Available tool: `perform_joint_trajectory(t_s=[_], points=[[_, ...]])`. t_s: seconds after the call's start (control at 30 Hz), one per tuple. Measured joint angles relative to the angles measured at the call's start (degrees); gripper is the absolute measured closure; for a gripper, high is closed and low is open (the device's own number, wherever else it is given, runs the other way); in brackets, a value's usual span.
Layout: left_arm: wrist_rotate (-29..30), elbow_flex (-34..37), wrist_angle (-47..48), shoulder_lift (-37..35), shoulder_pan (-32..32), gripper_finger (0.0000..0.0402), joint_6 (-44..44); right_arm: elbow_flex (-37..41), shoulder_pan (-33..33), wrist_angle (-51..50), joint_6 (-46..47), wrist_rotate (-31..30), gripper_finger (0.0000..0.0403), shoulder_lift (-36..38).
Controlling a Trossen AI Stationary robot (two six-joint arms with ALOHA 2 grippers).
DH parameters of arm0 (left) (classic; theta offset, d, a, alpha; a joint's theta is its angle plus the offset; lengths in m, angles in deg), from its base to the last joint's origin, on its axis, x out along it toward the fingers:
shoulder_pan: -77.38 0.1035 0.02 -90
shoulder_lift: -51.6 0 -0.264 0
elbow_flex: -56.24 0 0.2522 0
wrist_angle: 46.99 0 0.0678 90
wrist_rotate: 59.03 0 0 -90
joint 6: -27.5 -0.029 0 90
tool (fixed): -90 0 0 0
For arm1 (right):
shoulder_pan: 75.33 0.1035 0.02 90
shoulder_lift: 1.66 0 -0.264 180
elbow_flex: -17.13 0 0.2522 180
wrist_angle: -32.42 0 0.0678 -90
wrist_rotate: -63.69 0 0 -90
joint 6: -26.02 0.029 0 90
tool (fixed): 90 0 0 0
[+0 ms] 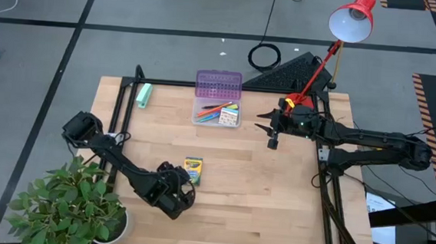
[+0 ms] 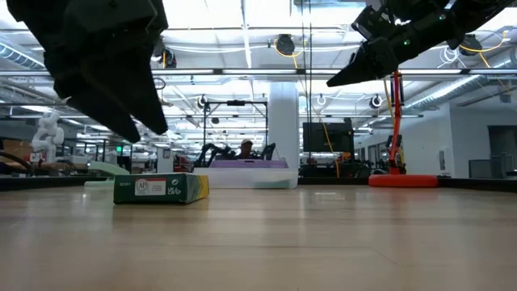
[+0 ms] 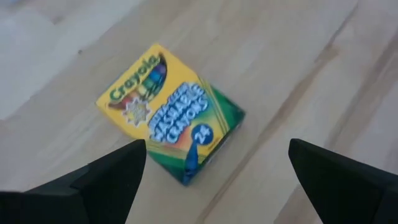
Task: Pack school essentials
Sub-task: Put the yellow crayon box into the purple supply box
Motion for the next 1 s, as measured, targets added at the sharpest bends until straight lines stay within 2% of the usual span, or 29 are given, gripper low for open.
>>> perform_joint_trajectory(t_s=[0.2,0.43,0.6,0.73,1.0], points=[[3.6,0.0,-3.3,0.0,1.1,0.0002,3.2,0.0,0.0,0.0,0.0,0.0,0.0261,0.0],[3.6,0.0,-4.3,0.0,1.7,0.0002,3.3,0.0,0.0,0.0,0.0,0.0,0.0261,0.0],[-2.6,0.0,-4.5,0.0,3.5,0.0002,9.2,0.0,0.0,0.0,0.0,0.0,0.0261,0.0],[-5.3,0.0,-3.4,0.0,6.1,0.0002,14.0,0.0,0.0,0.0,0.0,0.0,0.0261,0.0],[-12.9,0.0,2.2,0.0,12.5,0.0002,13.1,0.0,0.0,0.0,-0.1,0.0,0.0261,0.0]])
